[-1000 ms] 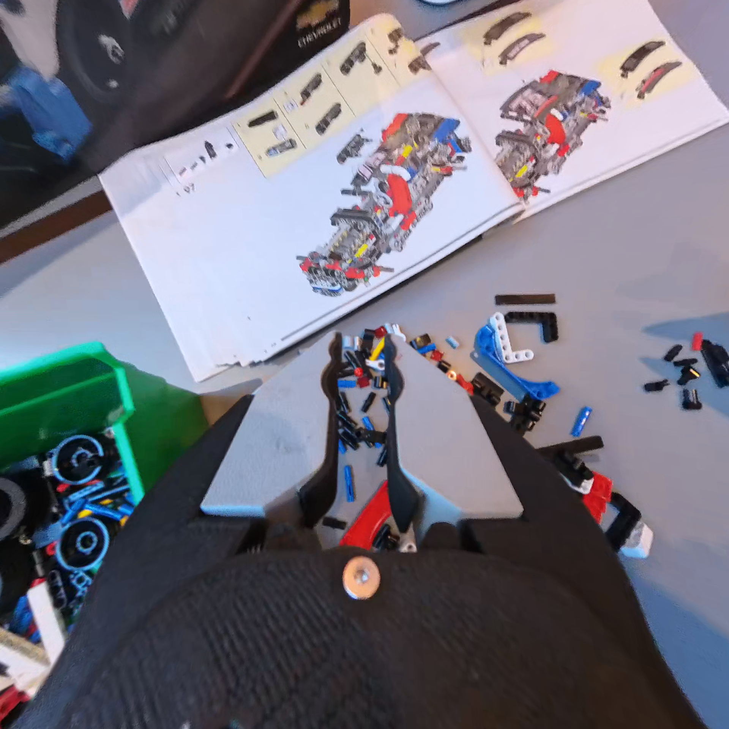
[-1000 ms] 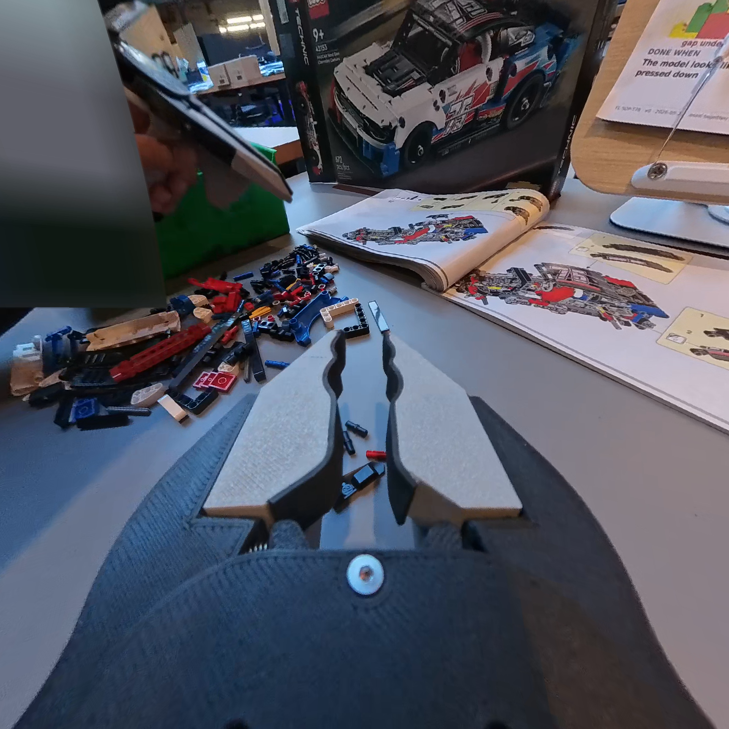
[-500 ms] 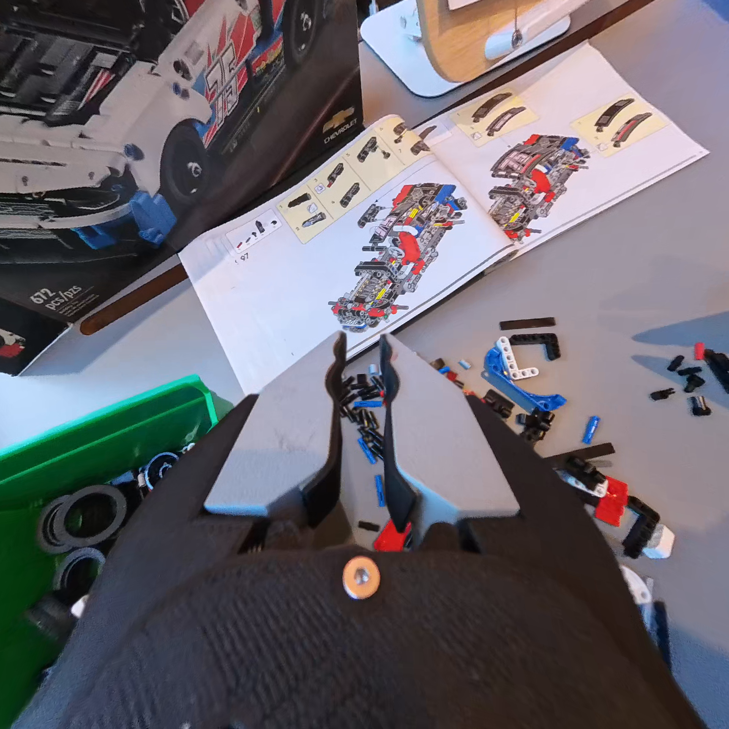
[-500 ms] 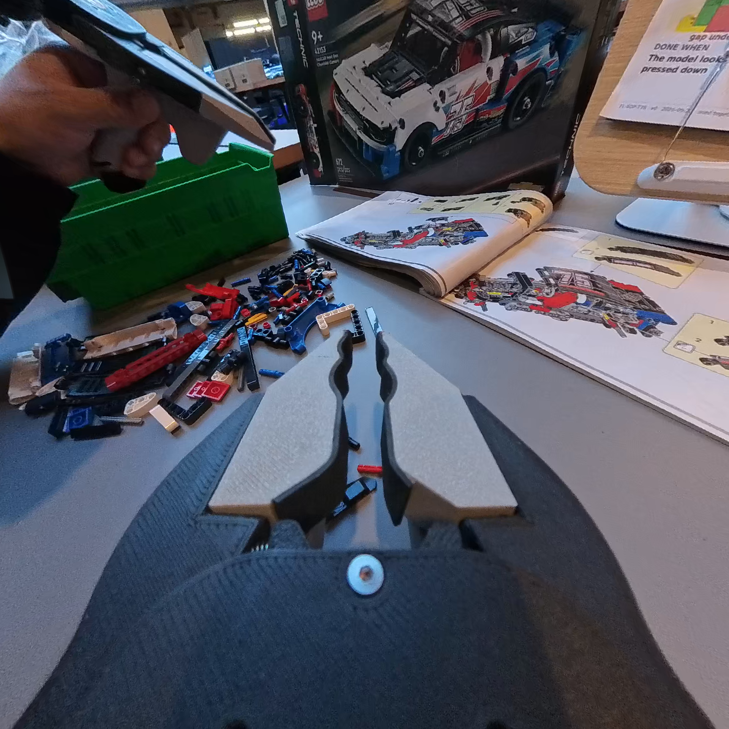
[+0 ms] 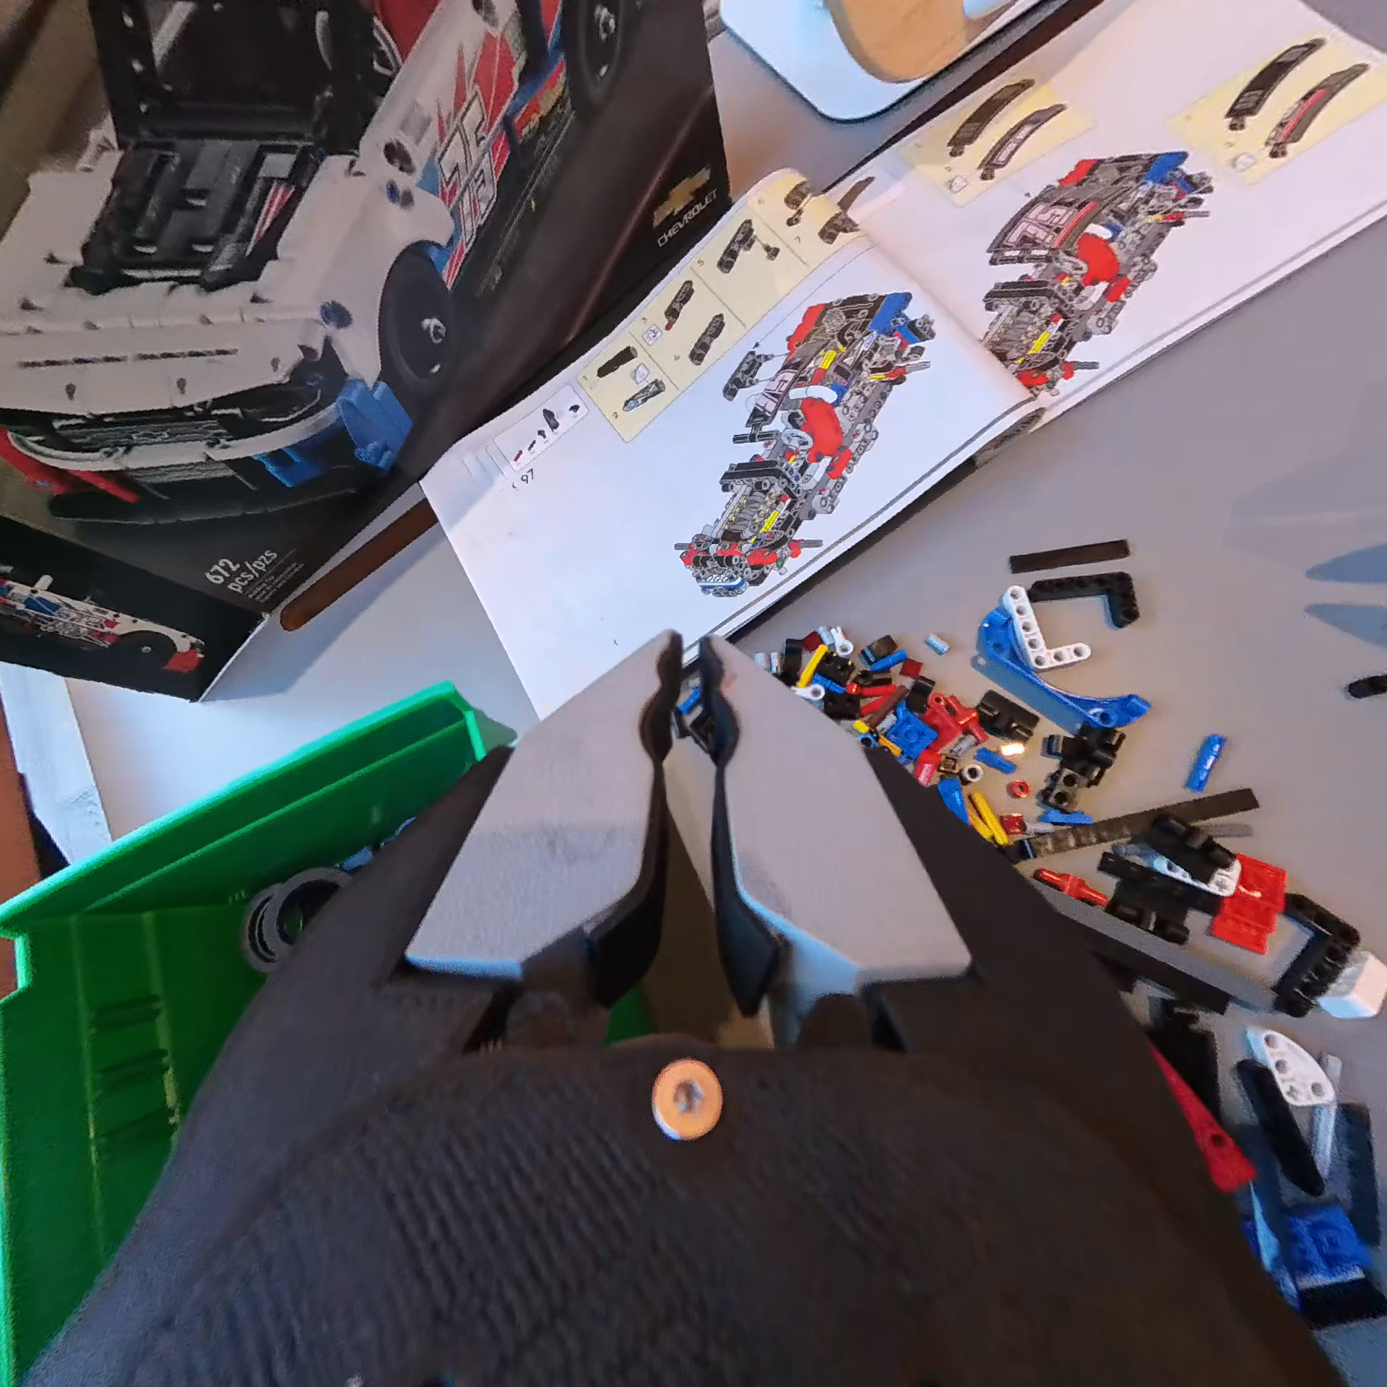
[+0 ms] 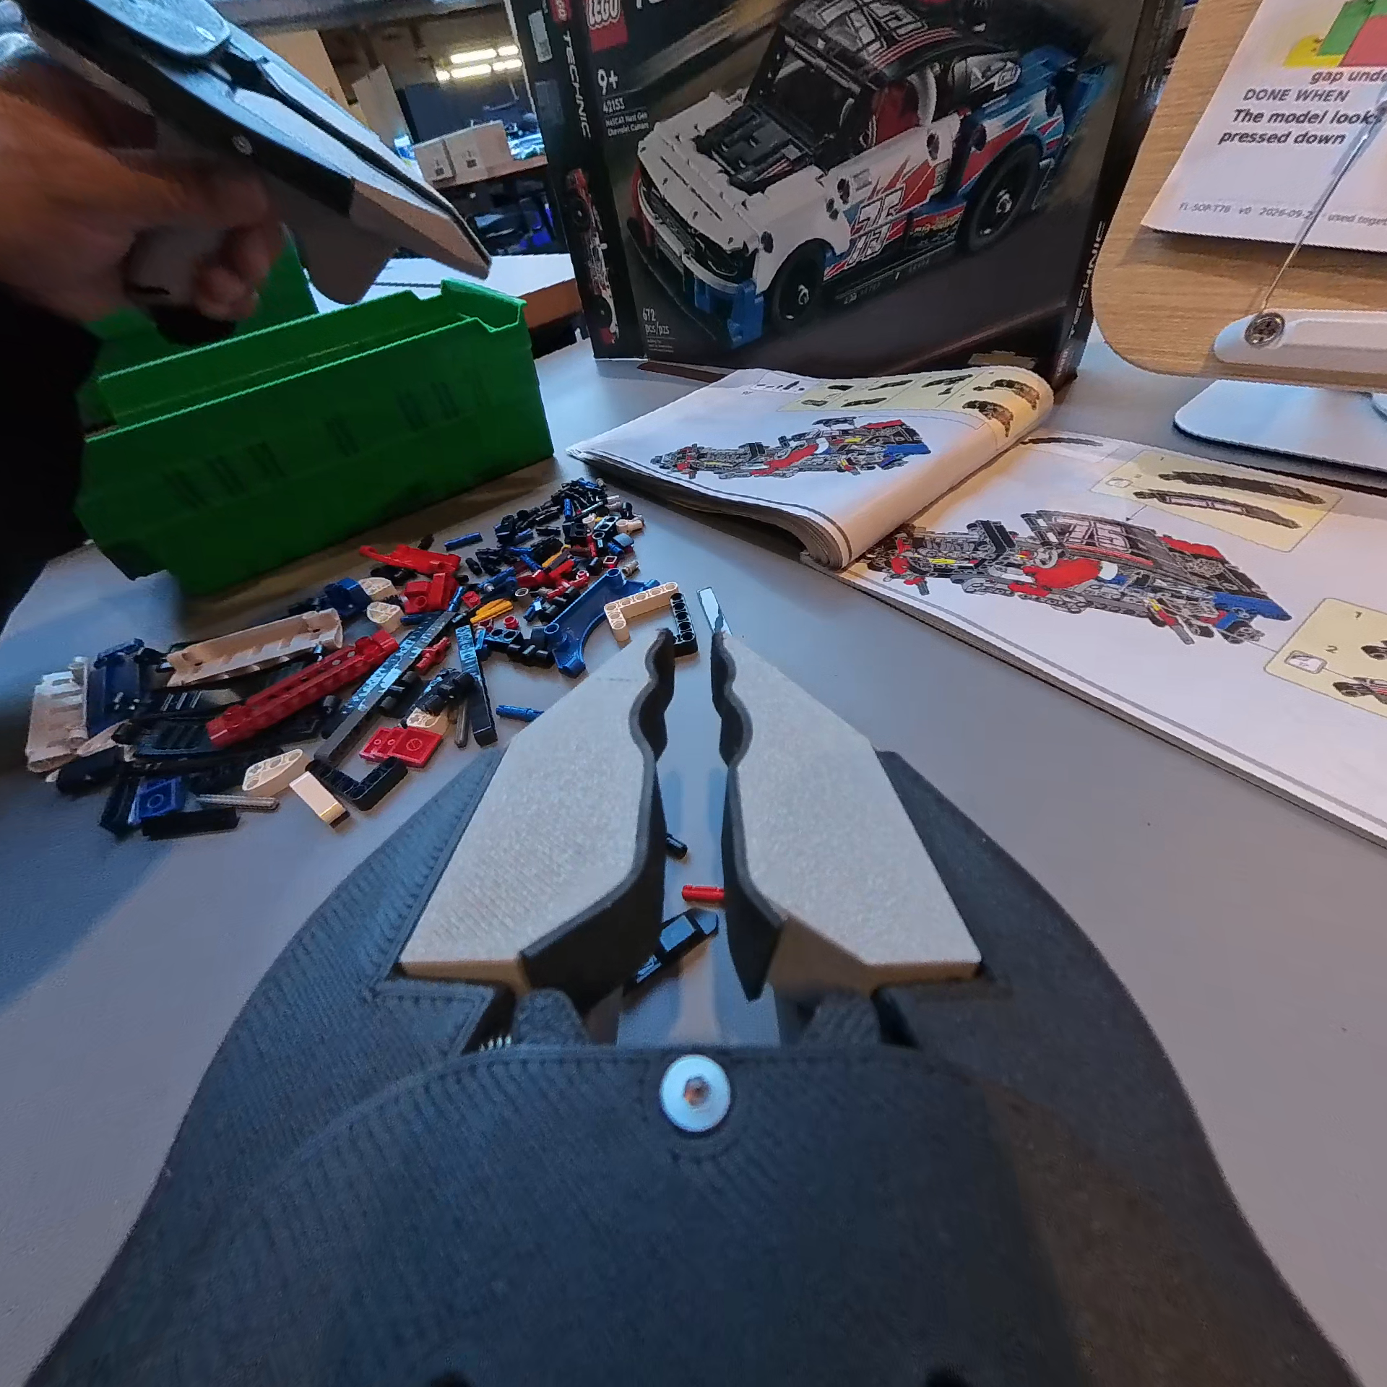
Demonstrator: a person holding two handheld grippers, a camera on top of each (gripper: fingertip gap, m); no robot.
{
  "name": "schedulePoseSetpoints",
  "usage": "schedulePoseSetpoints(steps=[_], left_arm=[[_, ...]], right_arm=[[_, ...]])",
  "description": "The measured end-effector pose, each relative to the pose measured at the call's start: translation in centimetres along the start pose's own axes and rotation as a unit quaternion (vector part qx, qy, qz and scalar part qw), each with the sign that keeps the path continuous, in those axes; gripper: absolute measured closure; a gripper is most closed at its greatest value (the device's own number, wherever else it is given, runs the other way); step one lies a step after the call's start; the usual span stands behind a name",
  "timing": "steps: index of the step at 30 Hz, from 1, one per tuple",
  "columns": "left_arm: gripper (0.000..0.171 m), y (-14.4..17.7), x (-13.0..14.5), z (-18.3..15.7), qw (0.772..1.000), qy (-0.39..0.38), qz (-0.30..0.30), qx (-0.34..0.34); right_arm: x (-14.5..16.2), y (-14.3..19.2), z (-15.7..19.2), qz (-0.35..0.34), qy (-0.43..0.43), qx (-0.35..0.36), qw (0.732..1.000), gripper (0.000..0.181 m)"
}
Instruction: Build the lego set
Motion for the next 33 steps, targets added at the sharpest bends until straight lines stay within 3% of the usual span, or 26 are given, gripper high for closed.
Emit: schedulePoseSetpoints(steps=[8, 18, 24, 33], left_arm=[[0.171, -2.7, 2.4, -0.6, 0.996, 0.047, 0.060, 0.044], [0.165, -8.2, 8.7, -0.5, 0.977, 0.080, 0.198, 0.024], [0.166, -9.1, 9.8, 0.3, 0.971, 0.097, 0.217, 0.013], [0.168, -8.2, 9.0, 0.0, 0.972, 0.110, 0.205, 0.026]], right_arm=[[0.0, -0.1, 0.1, 0.003, 0.006, 0.002, 1.000, 0.176], [-0.1, 0.1, 0.1, -0.004, 0.006, 0.002, 1.000, 0.176], [-0.2, 0.2, 0.1, -0.010, 0.003, 0.001, 1.000, 0.177], [-0.3, 0.3, 0.1, -0.013, 0.001, -0.001, 1.000, 0.177]])
Point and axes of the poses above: each gripper's, where its closed fingertips meet, y back along the fingers, x out of its underside, z = x × y across the jaws, the point moved 1 cm from there along y, back along the fingers, and after that the axes turned 10 degrees about y, right-handed, at the moved point
